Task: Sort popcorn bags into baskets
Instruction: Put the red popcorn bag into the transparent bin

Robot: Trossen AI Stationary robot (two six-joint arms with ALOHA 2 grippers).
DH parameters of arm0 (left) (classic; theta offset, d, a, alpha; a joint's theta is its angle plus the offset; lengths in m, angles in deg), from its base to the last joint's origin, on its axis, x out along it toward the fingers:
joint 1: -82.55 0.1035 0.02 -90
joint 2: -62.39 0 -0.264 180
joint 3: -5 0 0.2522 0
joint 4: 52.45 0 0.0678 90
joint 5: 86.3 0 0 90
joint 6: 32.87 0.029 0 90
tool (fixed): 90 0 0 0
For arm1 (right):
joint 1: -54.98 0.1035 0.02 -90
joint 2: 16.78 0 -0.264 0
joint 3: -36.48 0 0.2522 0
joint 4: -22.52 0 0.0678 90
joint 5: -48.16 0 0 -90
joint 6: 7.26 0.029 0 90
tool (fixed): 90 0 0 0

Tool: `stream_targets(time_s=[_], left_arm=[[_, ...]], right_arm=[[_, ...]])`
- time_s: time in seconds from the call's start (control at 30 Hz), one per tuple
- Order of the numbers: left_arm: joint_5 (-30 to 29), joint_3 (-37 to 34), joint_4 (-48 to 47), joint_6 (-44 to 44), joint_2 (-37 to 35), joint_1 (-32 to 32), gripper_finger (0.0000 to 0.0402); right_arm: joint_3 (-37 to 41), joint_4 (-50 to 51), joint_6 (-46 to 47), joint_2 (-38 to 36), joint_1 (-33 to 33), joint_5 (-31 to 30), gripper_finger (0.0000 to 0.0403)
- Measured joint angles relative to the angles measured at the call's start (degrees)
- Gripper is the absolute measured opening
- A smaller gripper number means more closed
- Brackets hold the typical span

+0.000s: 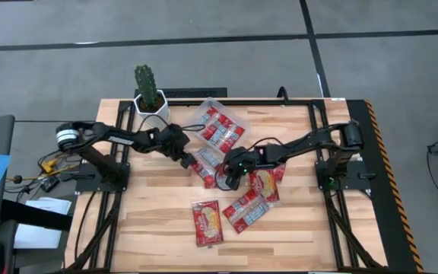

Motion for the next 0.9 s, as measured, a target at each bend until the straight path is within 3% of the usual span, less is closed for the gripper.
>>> stream_targets(time_s=[0.2, 0.47, 0.6, 0.83, 0.9], left_arm=[[5.89, 0.04, 10.19, -3.75, 6.31, -0.08, 0.0285], [9.57, 0.03, 12.42, -5.02, 7.79, -0.10, 0.0261], [12.16, 0.33, 12.27, -7.44, 7.65, 0.67, 0.0203], [20.21, 3.04, 11.24, -12.83, 7.45, 1.01, 0.0041], [23.44, 4.10, 10.59, -14.87, 7.23, 0.66, 0.0016]], right_arm=[[-0.05, -2.42, 1.29, 4.78, 0.14, 0.62, 0.0027], [-1.39, -6.27, 1.92, 8.78, -0.52, 4.45, 0.0027], [-1.78, -5.20, 1.20, 7.94, -0.39, 4.50, 0.0022], [-1.62, -0.81, 0.76, 4.18, -1.26, 4.64, 0.0029], [-1.53, 0.46, 0.00, 2.70, -1.29, 4.60, 0.0030]])
